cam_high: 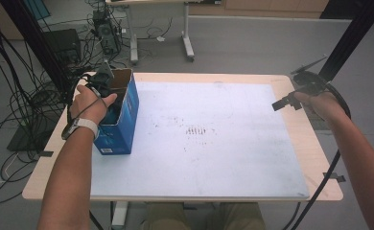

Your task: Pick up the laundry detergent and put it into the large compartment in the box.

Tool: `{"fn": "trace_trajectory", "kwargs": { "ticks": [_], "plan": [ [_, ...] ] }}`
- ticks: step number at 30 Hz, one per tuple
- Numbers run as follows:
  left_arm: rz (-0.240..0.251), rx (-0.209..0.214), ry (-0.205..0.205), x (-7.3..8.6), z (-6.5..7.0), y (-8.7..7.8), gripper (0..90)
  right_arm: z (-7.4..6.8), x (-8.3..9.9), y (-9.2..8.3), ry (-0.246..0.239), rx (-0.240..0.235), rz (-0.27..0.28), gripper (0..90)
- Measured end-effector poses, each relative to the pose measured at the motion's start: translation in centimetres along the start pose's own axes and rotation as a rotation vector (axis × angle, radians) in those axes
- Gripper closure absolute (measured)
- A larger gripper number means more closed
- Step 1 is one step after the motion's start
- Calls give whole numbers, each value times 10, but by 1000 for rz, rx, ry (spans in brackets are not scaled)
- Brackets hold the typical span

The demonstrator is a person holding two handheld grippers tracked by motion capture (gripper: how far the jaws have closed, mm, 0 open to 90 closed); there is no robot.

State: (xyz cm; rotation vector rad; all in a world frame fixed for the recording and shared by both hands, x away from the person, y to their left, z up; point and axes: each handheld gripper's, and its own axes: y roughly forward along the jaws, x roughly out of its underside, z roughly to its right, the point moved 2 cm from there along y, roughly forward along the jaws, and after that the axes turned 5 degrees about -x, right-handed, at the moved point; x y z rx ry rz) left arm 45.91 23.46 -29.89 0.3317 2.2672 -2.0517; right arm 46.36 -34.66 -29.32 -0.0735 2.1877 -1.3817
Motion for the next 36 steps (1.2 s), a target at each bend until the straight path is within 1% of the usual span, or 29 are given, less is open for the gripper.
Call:
{"fn": "trace_trajectory", "kwargs": {
  "ticks": [36],
  "plan": [
    [7,-2,10,0,2,0,371,0,2,1,2,-6,0,94]
  ]
}}
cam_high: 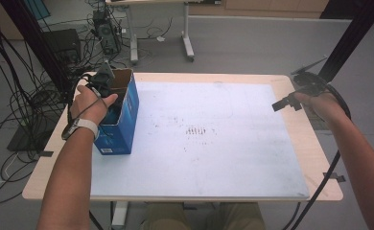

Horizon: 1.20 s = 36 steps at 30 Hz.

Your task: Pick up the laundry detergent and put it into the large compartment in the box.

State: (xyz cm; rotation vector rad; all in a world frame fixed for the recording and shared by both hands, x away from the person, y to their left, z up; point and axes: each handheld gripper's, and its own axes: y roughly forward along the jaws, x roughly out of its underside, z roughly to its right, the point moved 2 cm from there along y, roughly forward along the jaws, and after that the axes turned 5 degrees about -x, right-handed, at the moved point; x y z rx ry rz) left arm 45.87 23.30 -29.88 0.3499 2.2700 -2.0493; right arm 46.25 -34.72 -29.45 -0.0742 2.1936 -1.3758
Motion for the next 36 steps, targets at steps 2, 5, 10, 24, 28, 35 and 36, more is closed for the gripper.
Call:
{"fn": "trace_trajectory", "kwargs": {
  "ticks": [2,5,10,24,28,35,36],
  "plan": [
    [-1,0,0,0,0,0,371,0,0,0,1,-1,1,94],
    [-2,1,0,0,0,0,370,0,1,0,0,-1,1,94],
    [-13,34,11,0,1,0,319,0,1,1,-1,-3,2,94],
    [36,43,32,4,-1,-12,277,-3,0,0,-12,-12,1,94],
    [50,47,28,6,-2,-17,271,-5,0,1,-19,-18,2,94],
    [68,63,31,7,-4,-27,177,-7,1,0,-26,-23,6,94],
    [74,64,26,8,-4,-28,161,-8,1,-1,-27,-25,6,94]
  ]
}}
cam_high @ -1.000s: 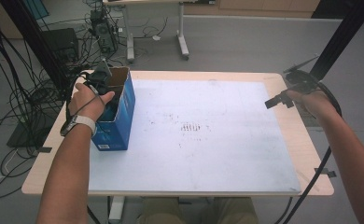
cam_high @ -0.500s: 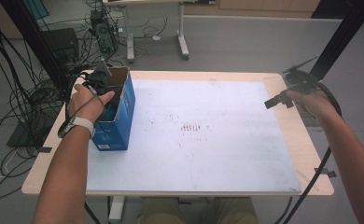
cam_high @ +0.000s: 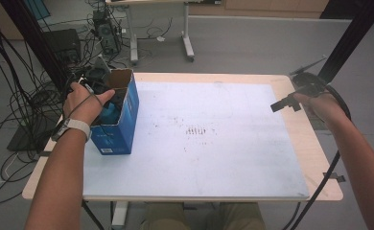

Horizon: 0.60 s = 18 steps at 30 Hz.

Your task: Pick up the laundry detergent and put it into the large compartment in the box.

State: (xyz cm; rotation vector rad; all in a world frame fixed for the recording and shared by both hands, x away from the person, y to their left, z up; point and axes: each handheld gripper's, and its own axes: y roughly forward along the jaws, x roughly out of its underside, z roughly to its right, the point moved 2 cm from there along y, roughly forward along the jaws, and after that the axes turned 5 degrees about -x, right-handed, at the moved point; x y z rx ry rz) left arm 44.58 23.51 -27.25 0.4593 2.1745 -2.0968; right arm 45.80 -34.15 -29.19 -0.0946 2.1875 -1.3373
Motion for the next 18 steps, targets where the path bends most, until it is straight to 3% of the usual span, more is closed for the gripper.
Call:
{"fn": "trace_trajectory", "kwargs": {
  "ticks": [11,18],
  "plan": [
    [12,16,5,0,1,-13,98,-2,2,-4,-8,-3,6,94],
    [52,11,27,0,3,-35,89,-2,4,-8,-9,-2,12,94]
  ]
}}
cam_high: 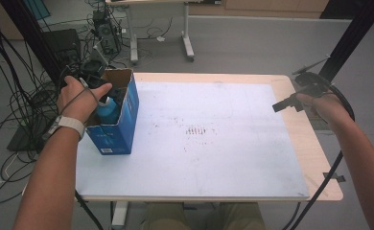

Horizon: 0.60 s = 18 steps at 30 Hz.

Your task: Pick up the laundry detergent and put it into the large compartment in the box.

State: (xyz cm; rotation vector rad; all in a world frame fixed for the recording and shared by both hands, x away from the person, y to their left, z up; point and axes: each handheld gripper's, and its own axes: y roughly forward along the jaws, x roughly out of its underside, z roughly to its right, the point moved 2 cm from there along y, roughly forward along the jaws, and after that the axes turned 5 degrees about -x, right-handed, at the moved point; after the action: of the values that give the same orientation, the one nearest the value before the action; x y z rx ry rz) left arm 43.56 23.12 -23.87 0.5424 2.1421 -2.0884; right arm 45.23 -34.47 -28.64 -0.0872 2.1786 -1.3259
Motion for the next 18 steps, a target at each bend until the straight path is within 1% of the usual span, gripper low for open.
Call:
{"fn": "trace_trajectory", "kwargs": {
  "ticks": [1,2,3,4,6,8,9,10,11,13,14,15,16,18],
  "plan": [
    [0,0,0,0,0,0,86,0,0,-1,-2,1,1,94],
    [17,5,-5,-1,2,-7,85,-1,0,-1,0,0,1,94],
    [23,-3,-2,-1,3,-11,85,-2,0,-1,-4,0,3,94],
    [23,-3,-2,-1,3,-11,85,-2,0,-1,-4,0,3,94],
    [32,-10,3,-2,8,-22,84,-3,0,-3,-7,0,4,94],
    [38,-8,9,-3,13,-31,83,-4,1,-4,-9,0,8,94],
    [41,-13,8,-4,15,-35,83,-4,1,-4,-9,-1,9,94],
    [41,-13,8,-4,15,-35,83,-5,1,-4,-10,-1,8,94],
    [40,-20,7,-5,18,-42,83,-5,2,-5,-11,-1,9,94],
    [41,-12,-10,-6,22,-50,83,-5,2,-6,-9,-3,12,94],
    [41,-12,-10,-6,22,-50,83,-5,2,-6,-9,-3,12,94],
    [40,-14,-15,-7,24,-54,83,-5,3,-6,-10,-2,12,94],
    [43,-11,-19,-7,28,-60,83,-5,3,-7,-9,-3,13,94],
    [48,0,-24,-8,35,-65,83,-6,4,-8,-13,-2,15,94]
  ]
}}
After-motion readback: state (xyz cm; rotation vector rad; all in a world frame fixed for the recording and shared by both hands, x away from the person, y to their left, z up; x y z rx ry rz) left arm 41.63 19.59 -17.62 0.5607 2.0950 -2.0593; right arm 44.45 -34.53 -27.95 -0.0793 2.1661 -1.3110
